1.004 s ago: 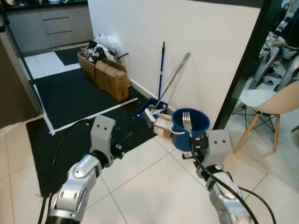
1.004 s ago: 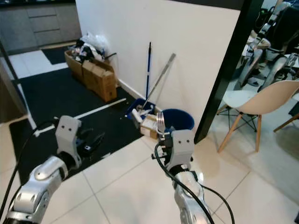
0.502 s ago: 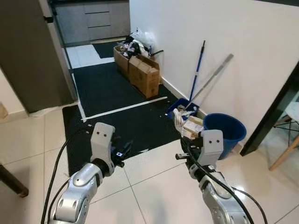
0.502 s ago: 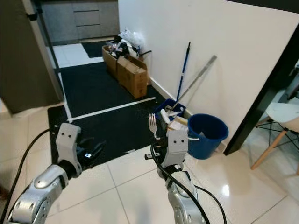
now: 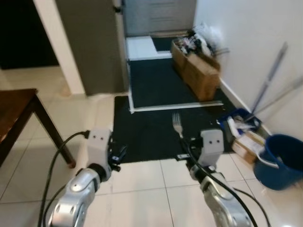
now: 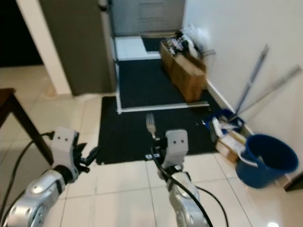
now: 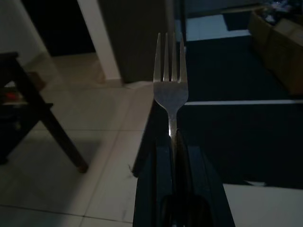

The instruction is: Setting the table

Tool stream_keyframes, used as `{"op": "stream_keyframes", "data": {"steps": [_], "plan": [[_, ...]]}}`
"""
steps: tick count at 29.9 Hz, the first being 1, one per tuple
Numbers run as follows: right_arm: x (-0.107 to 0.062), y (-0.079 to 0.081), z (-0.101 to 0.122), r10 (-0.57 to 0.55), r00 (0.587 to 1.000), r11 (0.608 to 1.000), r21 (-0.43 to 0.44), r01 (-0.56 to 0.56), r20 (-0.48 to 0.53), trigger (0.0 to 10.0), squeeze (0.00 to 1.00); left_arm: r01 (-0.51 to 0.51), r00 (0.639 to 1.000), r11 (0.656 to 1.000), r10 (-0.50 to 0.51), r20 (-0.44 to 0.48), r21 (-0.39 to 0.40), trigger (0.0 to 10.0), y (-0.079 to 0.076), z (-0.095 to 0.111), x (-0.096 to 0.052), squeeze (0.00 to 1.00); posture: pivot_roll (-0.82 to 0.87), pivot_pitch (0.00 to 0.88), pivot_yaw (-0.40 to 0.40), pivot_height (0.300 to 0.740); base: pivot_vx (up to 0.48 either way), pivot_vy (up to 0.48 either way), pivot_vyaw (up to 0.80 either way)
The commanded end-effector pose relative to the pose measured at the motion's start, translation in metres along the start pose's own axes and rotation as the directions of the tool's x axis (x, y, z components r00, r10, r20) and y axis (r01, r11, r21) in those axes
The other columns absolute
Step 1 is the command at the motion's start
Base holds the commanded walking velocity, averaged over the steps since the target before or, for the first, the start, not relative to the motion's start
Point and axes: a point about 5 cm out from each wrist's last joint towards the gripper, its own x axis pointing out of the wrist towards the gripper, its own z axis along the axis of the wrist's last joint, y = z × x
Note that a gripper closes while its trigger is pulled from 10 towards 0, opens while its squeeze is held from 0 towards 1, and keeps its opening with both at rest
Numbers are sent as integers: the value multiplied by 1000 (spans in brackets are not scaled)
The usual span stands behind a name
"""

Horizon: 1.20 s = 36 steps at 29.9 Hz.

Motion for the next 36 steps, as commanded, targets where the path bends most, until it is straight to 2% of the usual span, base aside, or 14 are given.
{"op": "stream_keyframes", "data": {"steps": [1,7,12,21,22,25,36], "plan": [[-3,1,-6,2,1000,1000,13,-2,-23,10000,0,6,1000,1000,-6,-31,-11,10000,0,-4,-1,0,65,56,90,740,0,0,788],[-3,1,-7,-2,1000,1000,10,2,-23,10000,0,35,998,999,-33,-58,19,10000,-1,-1,0,0,62,53,94,740,0,0,788],[-3,1,-7,1,1000,1000,9,0,-23,10000,0,19,1000,998,-18,-16,62,10000,-1,4,1,0,61,48,97,740,0,0,788],[-3,0,-5,6,1000,1000,7,-6,-16,10000,0,-12,1000,999,11,21,33,10000,4,12,5,0,59,43,96,740,0,0,788],[-2,-1,-3,6,1000,1000,5,-6,-9,10000,0,-34,999,997,32,33,72,10000,7,16,7,0,57,39,98,740,0,0,788],[-1,-3,-1,2,1000,1000,3,-2,-4,10000,0,-51,998,994,48,43,92,10000,10,19,9,0,55,37,98,740,0,0,788],[-2,-4,-2,-4,1000,1000,3,4,-4,10000,0,-70,996,993,66,53,92,10000,12,22,12,0,55,35,98,740,0,0,788]]}}
